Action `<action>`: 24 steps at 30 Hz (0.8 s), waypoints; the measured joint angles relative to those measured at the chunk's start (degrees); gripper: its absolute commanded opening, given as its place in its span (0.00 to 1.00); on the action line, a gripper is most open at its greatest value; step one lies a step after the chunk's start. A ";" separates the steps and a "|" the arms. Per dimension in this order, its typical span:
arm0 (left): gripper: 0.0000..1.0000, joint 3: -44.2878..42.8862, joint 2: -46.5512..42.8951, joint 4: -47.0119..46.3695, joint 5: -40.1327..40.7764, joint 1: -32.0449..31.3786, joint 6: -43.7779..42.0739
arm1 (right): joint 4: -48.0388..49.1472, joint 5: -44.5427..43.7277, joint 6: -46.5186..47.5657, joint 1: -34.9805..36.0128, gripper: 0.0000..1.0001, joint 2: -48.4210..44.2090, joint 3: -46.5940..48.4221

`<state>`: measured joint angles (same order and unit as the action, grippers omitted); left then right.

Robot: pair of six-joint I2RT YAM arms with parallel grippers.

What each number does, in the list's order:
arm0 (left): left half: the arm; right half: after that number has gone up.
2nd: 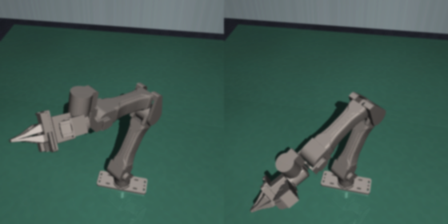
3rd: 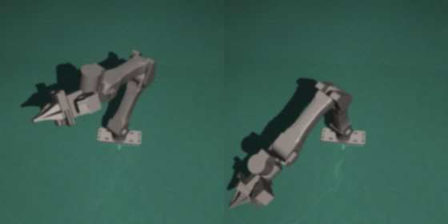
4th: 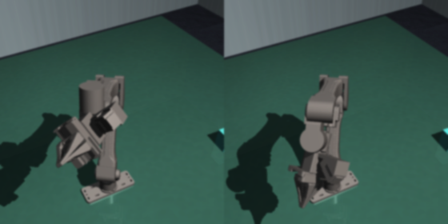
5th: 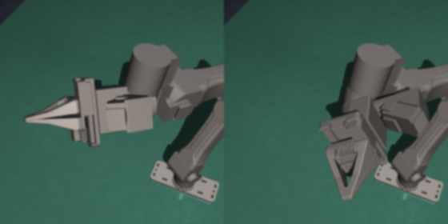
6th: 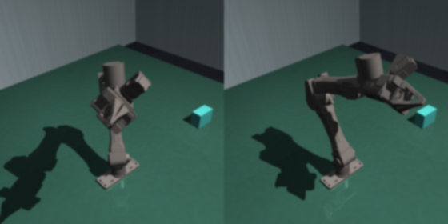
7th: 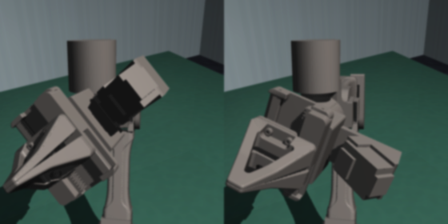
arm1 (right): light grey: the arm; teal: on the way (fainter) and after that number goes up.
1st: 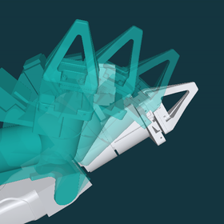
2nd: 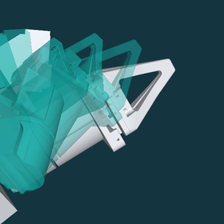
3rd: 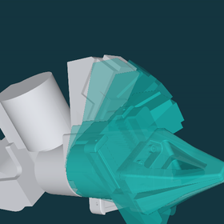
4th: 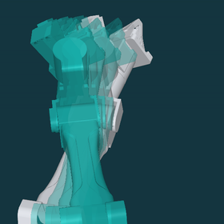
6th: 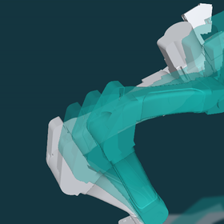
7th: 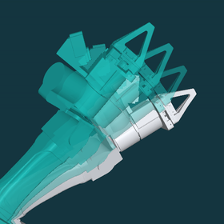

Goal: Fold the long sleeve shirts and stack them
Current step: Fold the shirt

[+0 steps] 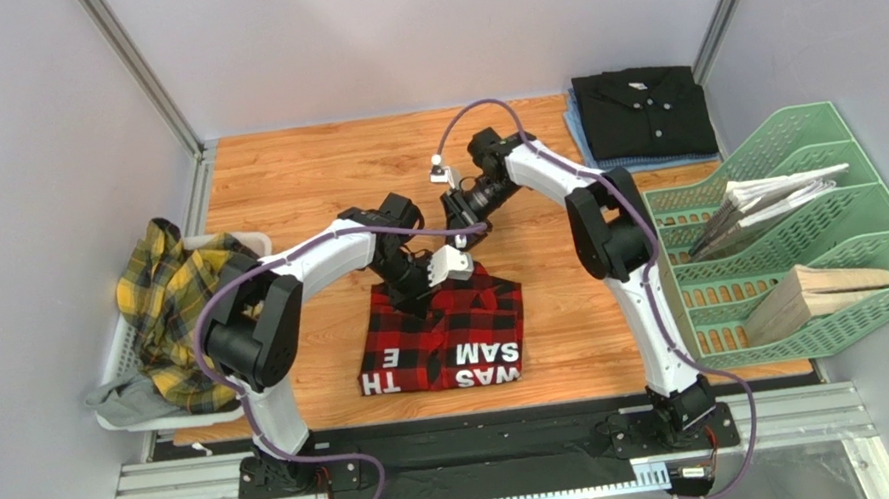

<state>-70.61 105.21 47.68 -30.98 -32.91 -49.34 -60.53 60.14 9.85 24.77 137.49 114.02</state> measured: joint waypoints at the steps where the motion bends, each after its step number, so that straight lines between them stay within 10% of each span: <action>1: 0.00 0.00 -0.17 -0.04 0.00 0.00 0.02 | 0.44 -0.22 -0.31 0.24 0.19 1.46 0.04; 24: 0.00 -10.19 -0.26 -4.00 1.33 4.09 3.08 | 0.13 -2.60 -0.31 0.96 0.18 6.21 -1.60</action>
<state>-80.79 104.95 43.68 -29.65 -28.82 -46.26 -60.40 57.54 9.54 25.74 143.70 112.42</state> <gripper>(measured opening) 0.006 0.177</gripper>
